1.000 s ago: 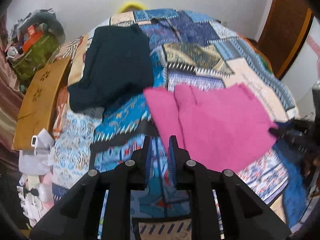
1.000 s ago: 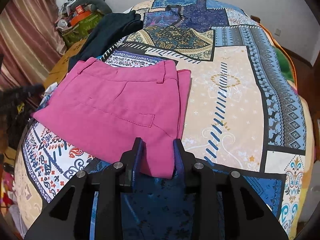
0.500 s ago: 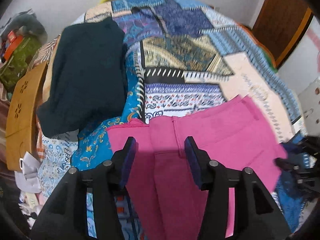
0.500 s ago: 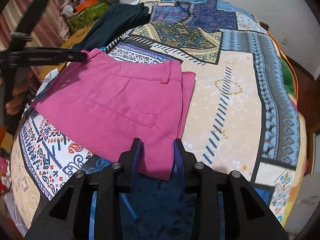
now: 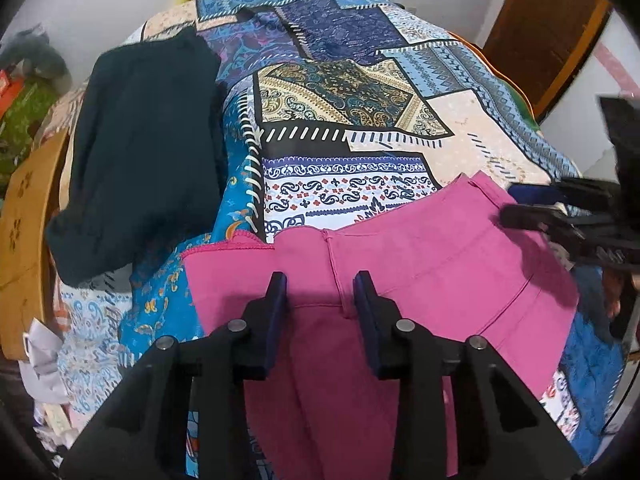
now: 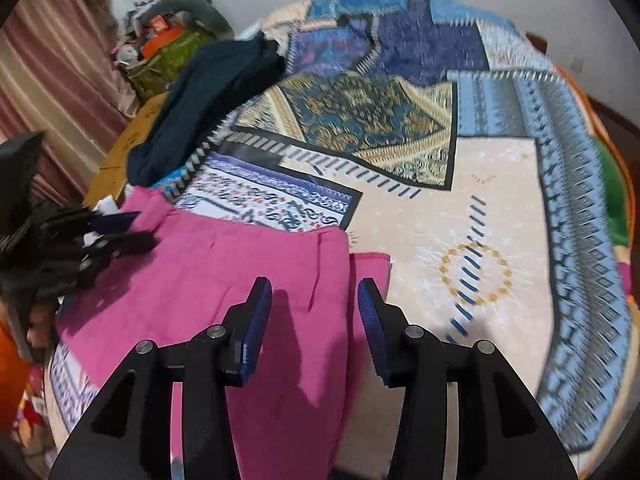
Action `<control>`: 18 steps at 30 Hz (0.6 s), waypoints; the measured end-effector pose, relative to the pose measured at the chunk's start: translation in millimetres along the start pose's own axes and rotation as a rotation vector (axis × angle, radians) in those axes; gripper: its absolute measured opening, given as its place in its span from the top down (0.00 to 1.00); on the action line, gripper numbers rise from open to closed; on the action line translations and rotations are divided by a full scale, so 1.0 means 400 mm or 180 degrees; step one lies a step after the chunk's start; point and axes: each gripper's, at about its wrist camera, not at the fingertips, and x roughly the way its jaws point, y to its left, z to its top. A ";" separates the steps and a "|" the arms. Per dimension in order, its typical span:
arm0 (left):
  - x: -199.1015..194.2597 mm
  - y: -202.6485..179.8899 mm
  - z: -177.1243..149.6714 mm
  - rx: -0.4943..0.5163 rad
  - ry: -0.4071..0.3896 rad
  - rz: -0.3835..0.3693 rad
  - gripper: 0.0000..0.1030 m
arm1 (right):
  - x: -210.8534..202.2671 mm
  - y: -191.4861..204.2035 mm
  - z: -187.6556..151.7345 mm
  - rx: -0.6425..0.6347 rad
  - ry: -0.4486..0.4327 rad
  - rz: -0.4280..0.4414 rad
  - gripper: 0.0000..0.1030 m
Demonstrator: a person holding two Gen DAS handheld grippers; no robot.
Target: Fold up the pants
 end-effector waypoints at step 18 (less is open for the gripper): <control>-0.003 0.007 -0.021 -0.0166 -0.0026 0.0127 0.65 | 0.041 0.025 -0.003 -0.0358 0.0133 -0.0261 0.76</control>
